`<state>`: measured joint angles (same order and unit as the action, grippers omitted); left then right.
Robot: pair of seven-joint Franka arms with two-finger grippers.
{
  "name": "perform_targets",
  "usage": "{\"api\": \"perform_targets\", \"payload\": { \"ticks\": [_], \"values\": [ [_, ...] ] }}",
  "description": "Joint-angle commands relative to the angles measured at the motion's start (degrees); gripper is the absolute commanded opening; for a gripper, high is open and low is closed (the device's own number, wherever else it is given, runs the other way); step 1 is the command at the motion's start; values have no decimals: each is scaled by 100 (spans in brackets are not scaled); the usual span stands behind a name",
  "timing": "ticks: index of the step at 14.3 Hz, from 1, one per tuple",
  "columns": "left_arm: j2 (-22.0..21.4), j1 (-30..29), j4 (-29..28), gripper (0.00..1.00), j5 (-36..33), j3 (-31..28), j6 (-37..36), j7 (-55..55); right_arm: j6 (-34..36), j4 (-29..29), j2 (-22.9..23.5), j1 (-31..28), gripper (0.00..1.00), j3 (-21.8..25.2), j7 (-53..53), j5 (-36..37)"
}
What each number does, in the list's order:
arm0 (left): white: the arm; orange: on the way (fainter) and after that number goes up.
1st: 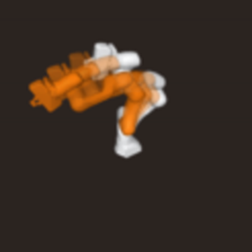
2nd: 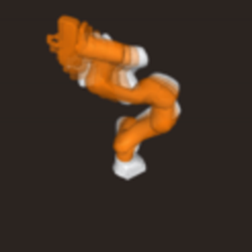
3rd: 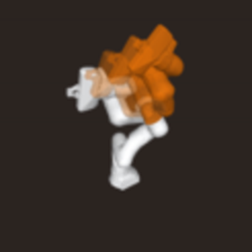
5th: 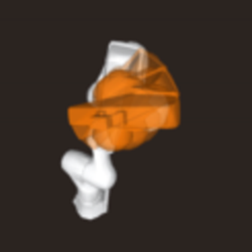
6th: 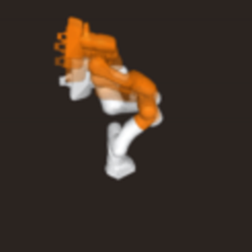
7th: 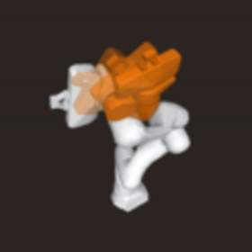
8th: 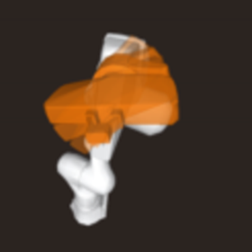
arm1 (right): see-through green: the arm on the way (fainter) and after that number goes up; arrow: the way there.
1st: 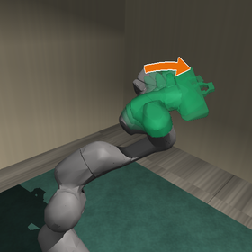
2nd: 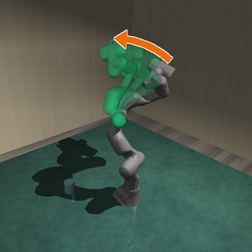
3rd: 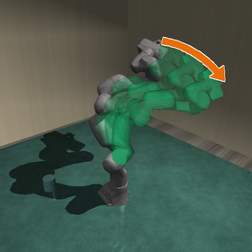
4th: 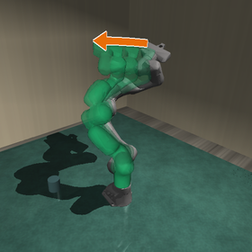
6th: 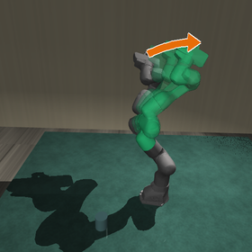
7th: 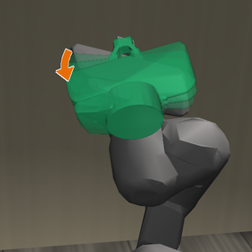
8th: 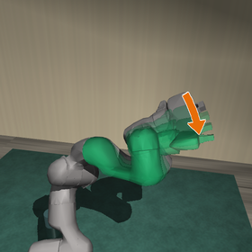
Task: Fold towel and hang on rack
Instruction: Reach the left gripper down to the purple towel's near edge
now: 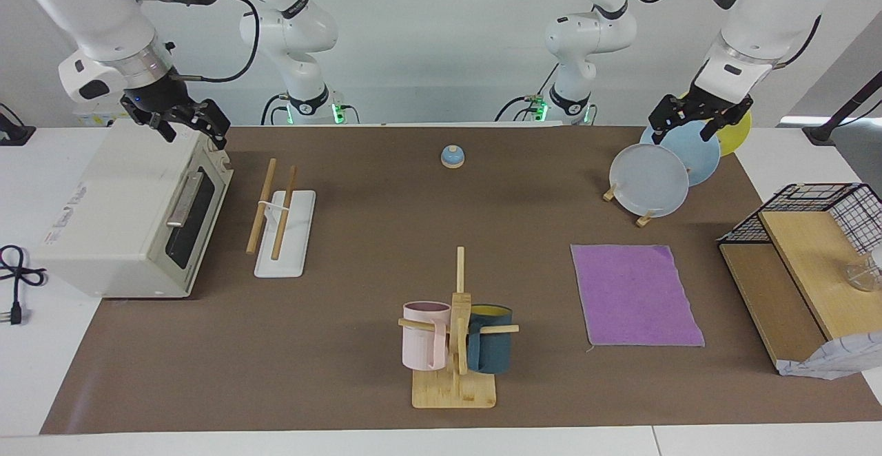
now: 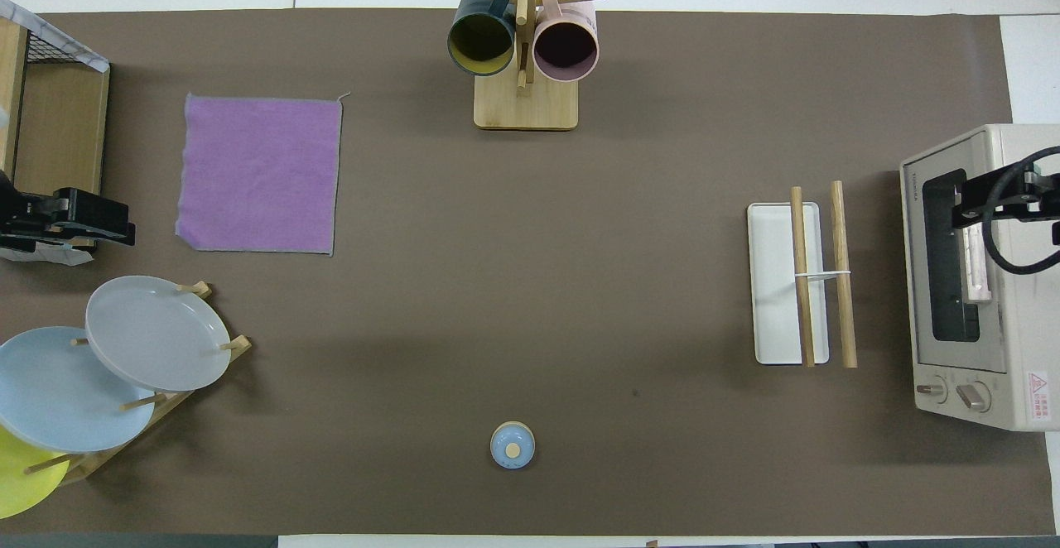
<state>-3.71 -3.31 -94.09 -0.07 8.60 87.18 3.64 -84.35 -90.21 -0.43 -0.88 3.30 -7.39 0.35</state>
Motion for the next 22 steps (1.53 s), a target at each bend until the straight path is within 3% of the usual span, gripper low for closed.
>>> {"api": "perform_targets", "payload": {
  "ticks": [1,10,15,17,22],
  "values": [
    [-59,41,14,100,42,1,-53,32,-73,-102,-98,-44,100,-58,168,9],
    [-112,-37,-82,100,42,-25,-18,111,-170,-84,-80,-27,100,-110,344,18],
    [-139,-345,-1135,100,68,-60,1368,41,-293,-84,-71,-27,100,-110,309,9],
    [220,-563,-1514,100,138,-69,2063,23,-293,-84,-71,-27,100,-110,300,9],
    [1618,-978,-1647,100,252,-60,3364,-223,-205,-111,-89,-35,100,-102,300,9]
  ]
}}
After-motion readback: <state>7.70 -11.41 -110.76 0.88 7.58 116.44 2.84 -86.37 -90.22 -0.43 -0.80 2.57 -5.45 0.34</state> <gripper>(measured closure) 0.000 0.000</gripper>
